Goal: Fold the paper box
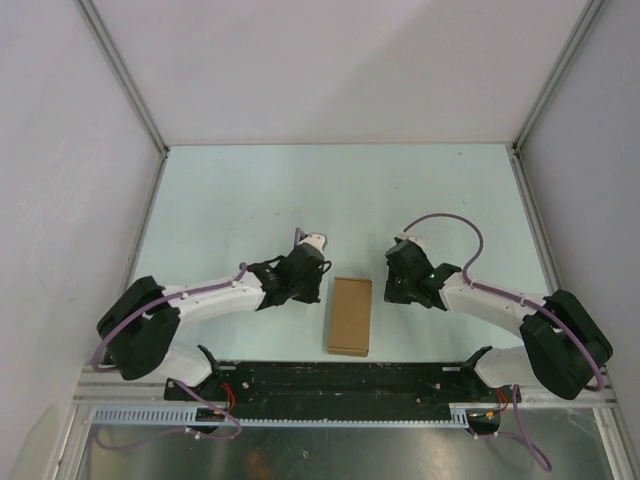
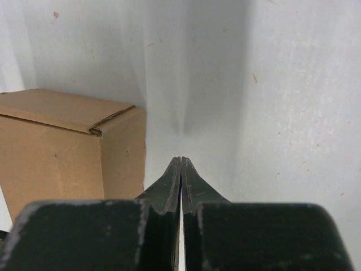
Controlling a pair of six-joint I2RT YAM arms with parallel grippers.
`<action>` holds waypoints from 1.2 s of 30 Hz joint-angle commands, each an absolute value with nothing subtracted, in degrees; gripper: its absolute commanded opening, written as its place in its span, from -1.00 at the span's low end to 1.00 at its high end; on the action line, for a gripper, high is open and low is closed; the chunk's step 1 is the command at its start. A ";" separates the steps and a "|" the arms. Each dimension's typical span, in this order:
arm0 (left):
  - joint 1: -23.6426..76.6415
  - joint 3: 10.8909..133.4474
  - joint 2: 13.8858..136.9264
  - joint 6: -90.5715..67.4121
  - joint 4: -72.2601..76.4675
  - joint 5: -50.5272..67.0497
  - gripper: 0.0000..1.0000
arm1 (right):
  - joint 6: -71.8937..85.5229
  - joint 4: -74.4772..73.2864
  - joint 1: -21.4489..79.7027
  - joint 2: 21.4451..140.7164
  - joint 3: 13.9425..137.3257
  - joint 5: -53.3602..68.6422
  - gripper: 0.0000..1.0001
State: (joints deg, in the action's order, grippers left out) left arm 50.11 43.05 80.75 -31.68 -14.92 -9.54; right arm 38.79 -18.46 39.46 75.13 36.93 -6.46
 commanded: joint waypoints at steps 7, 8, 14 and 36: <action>50.01 47.46 88.33 -29.44 -9.76 -5.80 -1.00 | 35.25 -13.27 39.37 82.61 40.08 -4.22 -1.00; 50.01 47.46 88.68 -29.53 -9.41 -5.10 -0.99 | 35.33 -13.10 39.55 83.49 40.17 -4.04 -1.00; 50.71 47.46 91.93 -30.23 -6.68 -1.68 -1.00 | 35.68 -10.64 41.22 85.95 40.43 -2.82 -1.00; 49.23 42.99 87.38 -33.48 -9.31 -10.54 -0.97 | 34.55 -17.13 42.46 83.26 43.33 -9.93 -1.00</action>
State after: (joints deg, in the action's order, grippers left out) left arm 52.38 46.72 92.55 -31.03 -9.50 -7.22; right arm 36.29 -12.75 44.31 87.24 42.76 -8.10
